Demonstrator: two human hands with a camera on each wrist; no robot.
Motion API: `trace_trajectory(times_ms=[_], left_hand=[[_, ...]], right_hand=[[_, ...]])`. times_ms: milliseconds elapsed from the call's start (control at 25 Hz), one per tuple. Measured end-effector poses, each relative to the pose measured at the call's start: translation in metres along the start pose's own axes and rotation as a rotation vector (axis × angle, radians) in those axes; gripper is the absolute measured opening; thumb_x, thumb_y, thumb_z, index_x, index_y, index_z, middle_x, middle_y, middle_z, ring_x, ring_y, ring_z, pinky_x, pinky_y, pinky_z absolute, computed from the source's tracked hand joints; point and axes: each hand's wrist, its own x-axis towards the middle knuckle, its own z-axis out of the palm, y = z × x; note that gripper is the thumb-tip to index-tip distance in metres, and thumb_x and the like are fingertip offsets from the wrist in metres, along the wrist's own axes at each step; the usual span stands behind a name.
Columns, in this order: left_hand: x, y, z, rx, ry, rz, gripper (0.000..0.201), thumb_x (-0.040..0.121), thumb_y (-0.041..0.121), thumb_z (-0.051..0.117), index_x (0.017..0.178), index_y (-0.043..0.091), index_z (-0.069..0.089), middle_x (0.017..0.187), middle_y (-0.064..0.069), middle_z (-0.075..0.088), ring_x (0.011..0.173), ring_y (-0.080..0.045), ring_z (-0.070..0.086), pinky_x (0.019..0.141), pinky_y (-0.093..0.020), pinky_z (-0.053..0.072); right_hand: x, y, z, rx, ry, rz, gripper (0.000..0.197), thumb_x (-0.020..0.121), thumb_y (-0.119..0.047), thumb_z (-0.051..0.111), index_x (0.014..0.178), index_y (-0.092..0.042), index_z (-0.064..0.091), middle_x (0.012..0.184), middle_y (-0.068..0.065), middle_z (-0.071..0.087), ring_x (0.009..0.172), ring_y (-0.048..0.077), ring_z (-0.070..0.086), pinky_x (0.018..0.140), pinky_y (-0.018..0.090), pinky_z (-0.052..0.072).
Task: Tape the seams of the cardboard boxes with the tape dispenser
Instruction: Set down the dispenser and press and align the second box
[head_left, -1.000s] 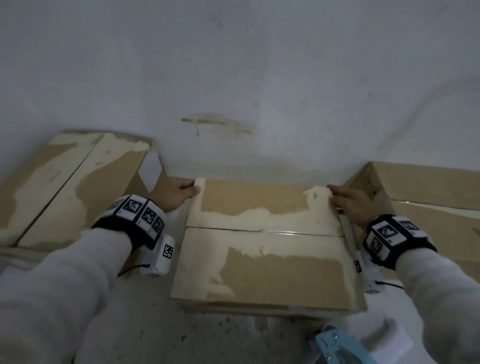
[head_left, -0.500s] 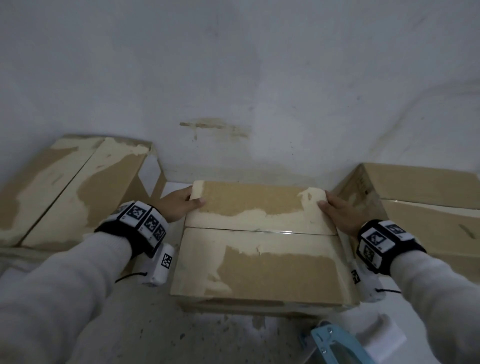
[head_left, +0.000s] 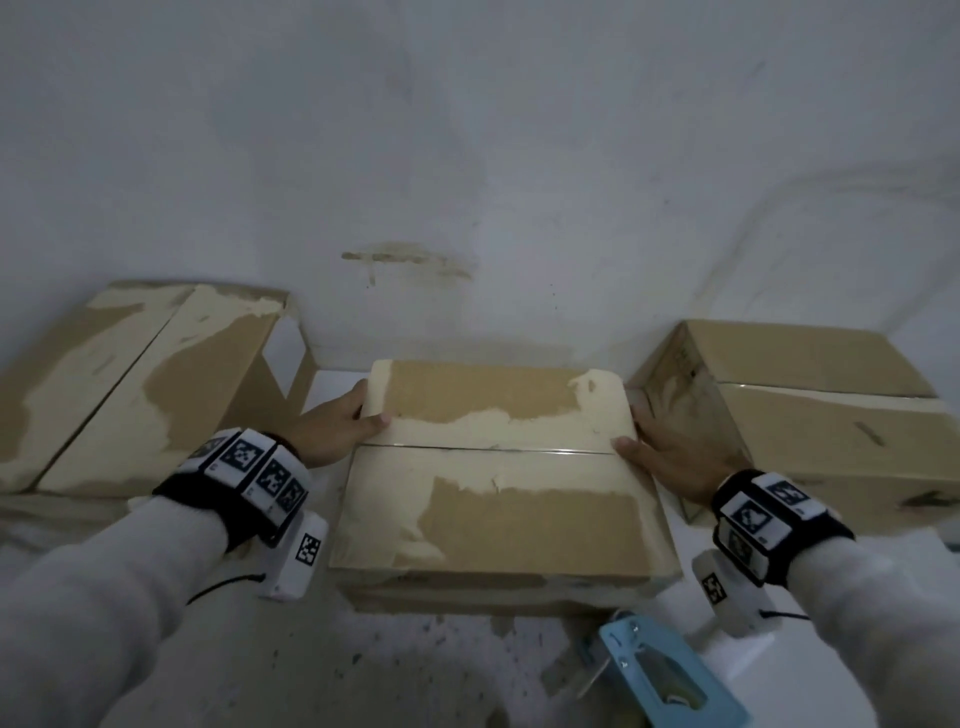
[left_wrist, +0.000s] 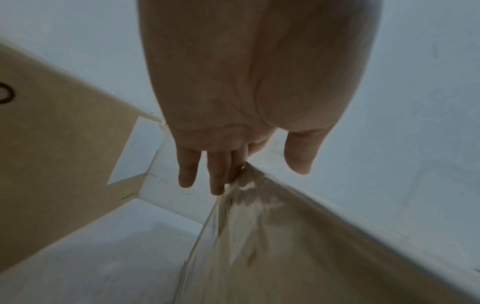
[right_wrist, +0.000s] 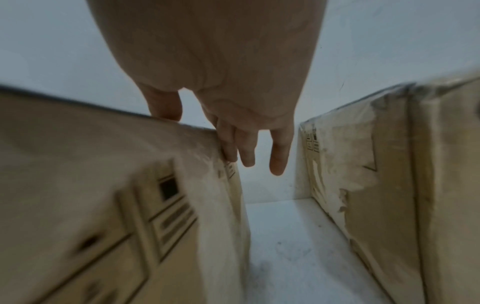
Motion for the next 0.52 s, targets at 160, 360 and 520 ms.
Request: trace_trajectory(times_ms=[160,360,520], left_hand=[[-0.037,-0.002,0.022,-0.216,-0.019,-0.003,0.073,0.095,0.034,0.047,0.15,0.02,0.001,0.144,0.017,0.018,0.136,-0.009,0.026,0.111,-0.028,0.026],[-0.048,-0.011,0.054,-0.35,0.113,-0.04,0.073,0.095,0.042,0.038,0.151,0.021,-0.005,0.158,0.01,-0.001,0.146,-0.01,0.003,0.117,-0.03,0.007],[-0.03,-0.009,0.061,-0.485,0.283,-0.018,0.076,0.093,0.034,0.051,0.151,0.023,0.004,0.159,0.009,0.007,0.145,-0.01,0.009,0.117,-0.03,0.011]], right_hand=[[-0.039,-0.001,0.025,0.158,0.039,-0.016,0.083,0.088,-0.055,0.046,0.15,-0.017,0.006,0.149,-0.004,0.029,0.132,0.017,0.035,0.108,0.027,0.031],[-0.046,-0.006,0.048,0.261,0.156,0.0,0.078,0.094,-0.046,0.042,0.15,-0.016,-0.004,0.158,0.001,0.013,0.142,0.02,0.021,0.103,0.022,0.019],[-0.035,-0.011,0.051,0.308,0.207,-0.025,0.071,0.096,-0.038,0.044,0.15,-0.018,0.003,0.154,-0.001,0.02,0.139,0.018,0.025,0.106,0.027,0.022]])
